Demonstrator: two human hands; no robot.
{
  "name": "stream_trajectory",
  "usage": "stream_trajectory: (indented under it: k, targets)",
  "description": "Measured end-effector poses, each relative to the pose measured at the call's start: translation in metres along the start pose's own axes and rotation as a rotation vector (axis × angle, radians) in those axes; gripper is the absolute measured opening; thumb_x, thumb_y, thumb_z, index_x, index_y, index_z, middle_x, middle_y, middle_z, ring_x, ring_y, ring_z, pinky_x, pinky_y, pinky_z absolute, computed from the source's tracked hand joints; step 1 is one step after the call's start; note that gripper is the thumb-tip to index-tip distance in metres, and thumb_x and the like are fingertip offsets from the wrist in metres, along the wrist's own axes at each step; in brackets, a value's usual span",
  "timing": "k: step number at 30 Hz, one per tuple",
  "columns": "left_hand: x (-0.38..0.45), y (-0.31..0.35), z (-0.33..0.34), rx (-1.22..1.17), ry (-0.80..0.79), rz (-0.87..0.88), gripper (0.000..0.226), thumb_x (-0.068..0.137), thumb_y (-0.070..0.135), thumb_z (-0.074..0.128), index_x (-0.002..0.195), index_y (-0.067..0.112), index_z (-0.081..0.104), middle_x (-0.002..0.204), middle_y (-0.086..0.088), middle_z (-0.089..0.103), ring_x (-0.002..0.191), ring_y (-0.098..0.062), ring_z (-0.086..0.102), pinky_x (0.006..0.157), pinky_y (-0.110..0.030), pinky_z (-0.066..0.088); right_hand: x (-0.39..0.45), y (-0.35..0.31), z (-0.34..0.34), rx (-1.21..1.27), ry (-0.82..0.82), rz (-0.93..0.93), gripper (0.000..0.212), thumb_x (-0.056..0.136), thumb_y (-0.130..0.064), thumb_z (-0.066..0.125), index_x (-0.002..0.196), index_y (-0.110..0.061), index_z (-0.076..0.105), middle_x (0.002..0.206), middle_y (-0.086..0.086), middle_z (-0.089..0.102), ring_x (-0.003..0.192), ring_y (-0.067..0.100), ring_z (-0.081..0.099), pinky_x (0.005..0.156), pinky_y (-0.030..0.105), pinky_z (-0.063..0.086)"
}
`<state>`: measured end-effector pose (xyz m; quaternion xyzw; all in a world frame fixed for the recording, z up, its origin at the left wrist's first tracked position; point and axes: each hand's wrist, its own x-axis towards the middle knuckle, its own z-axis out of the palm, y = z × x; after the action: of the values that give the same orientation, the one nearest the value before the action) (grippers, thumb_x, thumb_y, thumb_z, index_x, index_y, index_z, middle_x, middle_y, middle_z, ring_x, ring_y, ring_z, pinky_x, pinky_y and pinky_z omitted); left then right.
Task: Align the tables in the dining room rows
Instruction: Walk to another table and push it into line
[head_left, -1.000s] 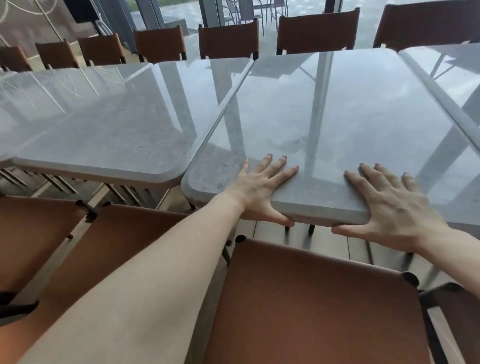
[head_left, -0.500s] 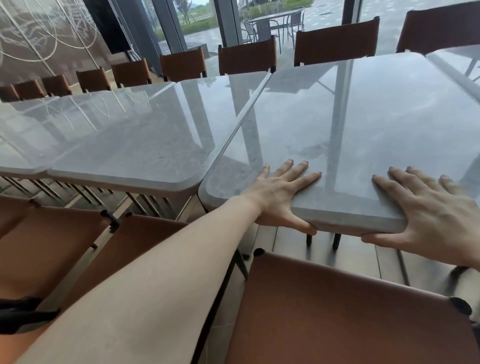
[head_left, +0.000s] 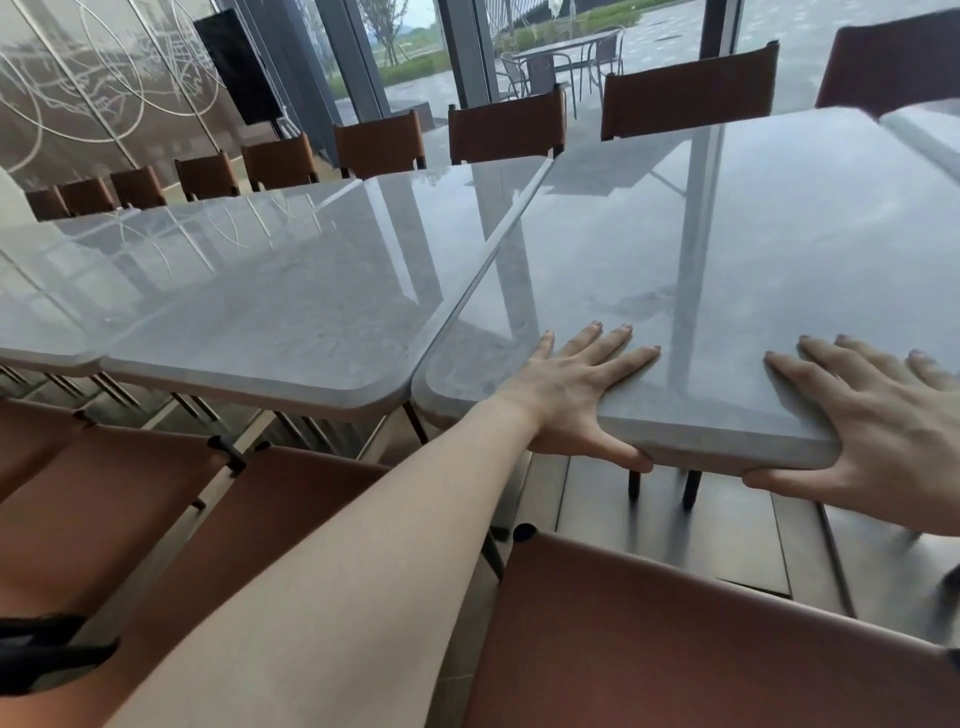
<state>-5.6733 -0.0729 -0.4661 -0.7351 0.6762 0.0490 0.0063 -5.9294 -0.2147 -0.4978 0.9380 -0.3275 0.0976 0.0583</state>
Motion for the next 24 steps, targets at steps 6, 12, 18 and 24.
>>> stream_trajectory:
  k: [6, 12, 18, 24]
  targets:
    - [0.0, 0.0, 0.001, 0.017, 0.001, 0.004, 0.117, 0.068, 0.082, 0.065, 0.159, 0.04, 0.005, 0.17, 0.006, -0.002, 0.156, -0.02, -0.007, 0.122, -0.064, -0.002, -0.004, -0.002, -0.006, 0.023, -0.025, 0.025, 0.122, 0.054, -0.107, 0.027, 0.148, -0.029, 0.037, 0.153, 0.008, 0.044, 0.143, 0.034, 0.04, 0.112, 0.062, 0.032]
    - [-0.003, 0.004, -0.001, 0.018, -0.039, -0.031, 0.12, 0.069, 0.082, 0.065, 0.16, 0.04, -0.001, 0.17, 0.008, -0.007, 0.156, -0.02, -0.011, 0.123, -0.06, -0.005, -0.011, -0.011, -0.028, 0.075, -0.169, 0.066, 0.127, 0.053, -0.103, 0.025, 0.157, -0.03, 0.023, 0.166, 0.005, 0.023, 0.154, 0.029, 0.018, 0.122, 0.056, 0.015]
    - [-0.011, 0.012, 0.0, -0.063, -0.023, -0.1, 0.122, 0.056, 0.098, 0.036, 0.159, 0.043, 0.001, 0.169, 0.013, -0.006, 0.156, -0.015, -0.01, 0.124, -0.056, -0.005, -0.011, -0.013, -0.035, 0.118, -0.219, 0.08, 0.127, 0.053, -0.102, 0.026, 0.158, -0.032, 0.013, 0.168, 0.002, 0.013, 0.156, 0.026, 0.007, 0.125, 0.055, 0.007]
    - [-0.009, 0.018, -0.005, -0.194, -0.05, -0.184, 0.106, 0.064, 0.098, 0.013, 0.157, 0.049, 0.008, 0.168, 0.019, -0.005, 0.155, -0.008, -0.012, 0.124, -0.05, -0.011, -0.011, -0.011, -0.038, 0.146, -0.25, 0.082, 0.122, 0.062, -0.096, 0.047, 0.159, -0.033, 0.008, 0.17, 0.002, 0.006, 0.157, 0.026, 0.0, 0.125, 0.056, 0.001]
